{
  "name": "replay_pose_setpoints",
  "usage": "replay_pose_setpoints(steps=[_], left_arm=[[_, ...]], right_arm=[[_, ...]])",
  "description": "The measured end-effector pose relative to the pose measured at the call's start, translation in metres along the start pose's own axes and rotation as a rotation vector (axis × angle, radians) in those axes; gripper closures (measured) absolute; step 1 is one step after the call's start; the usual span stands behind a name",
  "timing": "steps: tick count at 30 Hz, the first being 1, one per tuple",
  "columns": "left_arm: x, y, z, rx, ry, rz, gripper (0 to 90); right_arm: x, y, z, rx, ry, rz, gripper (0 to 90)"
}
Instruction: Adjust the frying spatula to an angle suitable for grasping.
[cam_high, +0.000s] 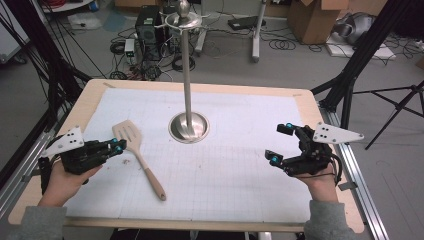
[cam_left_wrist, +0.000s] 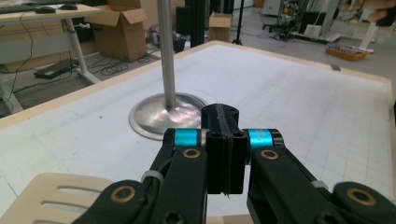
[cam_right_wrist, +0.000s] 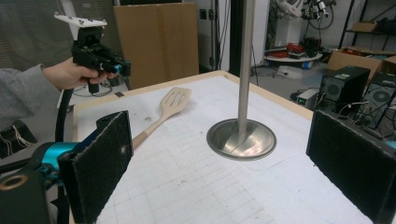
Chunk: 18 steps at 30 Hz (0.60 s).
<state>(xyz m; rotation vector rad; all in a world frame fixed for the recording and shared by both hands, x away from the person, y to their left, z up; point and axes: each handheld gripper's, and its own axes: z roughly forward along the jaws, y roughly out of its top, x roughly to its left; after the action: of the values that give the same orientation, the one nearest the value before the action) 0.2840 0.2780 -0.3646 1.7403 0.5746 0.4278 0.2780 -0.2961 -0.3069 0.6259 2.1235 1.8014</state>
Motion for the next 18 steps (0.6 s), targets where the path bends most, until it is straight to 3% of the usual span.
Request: replay_pose_setpoints(steps=[7, 12, 18], left_arm=[[0.003, -0.011, 0.007, 0.032, -0.008, -0.006, 89.6], [0.002, -0.017, 0.014, 0.045, 0.001, 0.012, 89.7], [0.005, -0.025, 0.028, 0.103, 0.011, 0.010, 89.7]], right_arm=[[0.000, -0.001, 0.001, 0.009, 0.004, 0.004, 6.1], [0.000, -0.002, 0.002, 0.019, 0.006, -0.001, 6.1], [0.001, -0.002, 0.002, 0.015, 0.008, 0.004, 6.1]])
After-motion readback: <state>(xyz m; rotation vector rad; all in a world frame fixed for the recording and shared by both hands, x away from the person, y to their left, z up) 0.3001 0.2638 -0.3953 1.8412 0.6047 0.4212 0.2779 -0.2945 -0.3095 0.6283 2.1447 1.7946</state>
